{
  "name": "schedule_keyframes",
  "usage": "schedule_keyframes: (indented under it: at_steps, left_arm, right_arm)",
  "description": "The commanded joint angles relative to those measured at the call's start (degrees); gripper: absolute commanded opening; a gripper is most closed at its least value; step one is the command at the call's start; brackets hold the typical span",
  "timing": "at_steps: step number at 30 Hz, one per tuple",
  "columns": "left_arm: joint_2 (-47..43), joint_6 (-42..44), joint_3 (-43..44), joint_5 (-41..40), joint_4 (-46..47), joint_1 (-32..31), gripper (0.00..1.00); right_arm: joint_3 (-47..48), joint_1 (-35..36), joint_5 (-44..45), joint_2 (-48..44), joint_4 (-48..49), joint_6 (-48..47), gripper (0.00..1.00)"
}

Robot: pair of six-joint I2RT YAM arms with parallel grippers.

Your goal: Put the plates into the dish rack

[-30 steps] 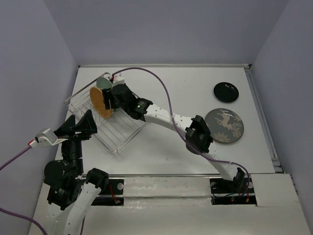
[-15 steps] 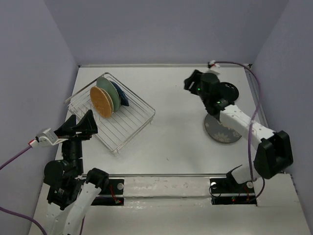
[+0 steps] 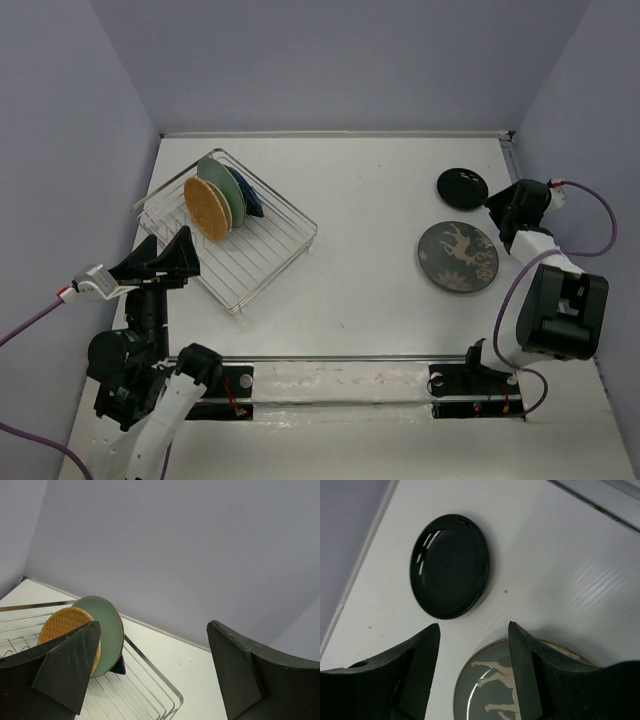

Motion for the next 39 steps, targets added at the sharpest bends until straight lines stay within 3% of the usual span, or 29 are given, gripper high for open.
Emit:
schedule_keyframes:
  at_steps: [1,13,17,18,21,22,24,28,32,35,39]
  left_arm:
    - [-1.28,0.69,-0.08,0.03,3.10,-0.51,0.99]
    - [-0.32,0.68,-0.16,0.47,3.10,-0.78,0.99]
    - [0.21,0.95,-0.08,0.47,3.10,-0.69,0.99]
    - [0.39,1.03,-0.07,0.47,3.10,-0.43,0.99]
    - [0.91,1.21,-0.07,0.56,3.19,-0.08,0.99]
    - [1.09,1.21,-0.07,0.65,3.19,0.01,0.99]
    - [1.27,1.12,-0.07,0.74,3.19,0.10,0.99]
    - [1.62,1.04,-0.16,1.35,3.27,0.62,0.99]
    - [1.79,0.95,-0.34,1.62,3.45,0.98,0.99]
    - [2.49,1.21,-0.25,1.18,3.36,1.59,0.99]
    - [2.85,1.48,-0.25,-0.66,3.27,2.73,0.99]
  right_arm:
    - [4.80,-4.78,-12.78,10.33,4.71,2.12,0.63]
    - [14.20,-7.33,-21.05,30.65,9.55,7.13,0.61]
    - [15.18,-7.33,-23.51,36.45,12.96,12.21,0.55]
    - [15.26,-7.33,-24.39,38.38,13.93,13.10,0.43]
    - [14.65,-7.33,-28.08,40.77,19.38,16.78,0.30]
    - [14.21,-7.33,-28.62,40.95,20.52,17.50,0.14]
    - [12.02,-7.33,-28.01,39.64,24.30,18.30,0.07]
    - [10.00,-7.33,-24.77,28.60,25.98,15.75,0.07]
    - [10.34,-2.34,-18.81,18.91,21.62,9.70,0.07]
    - [12.01,6.27,-11.52,7.16,17.39,1.28,0.07]
    - [12.54,21.91,-3.06,0.36,16.49,-3.68,0.07]
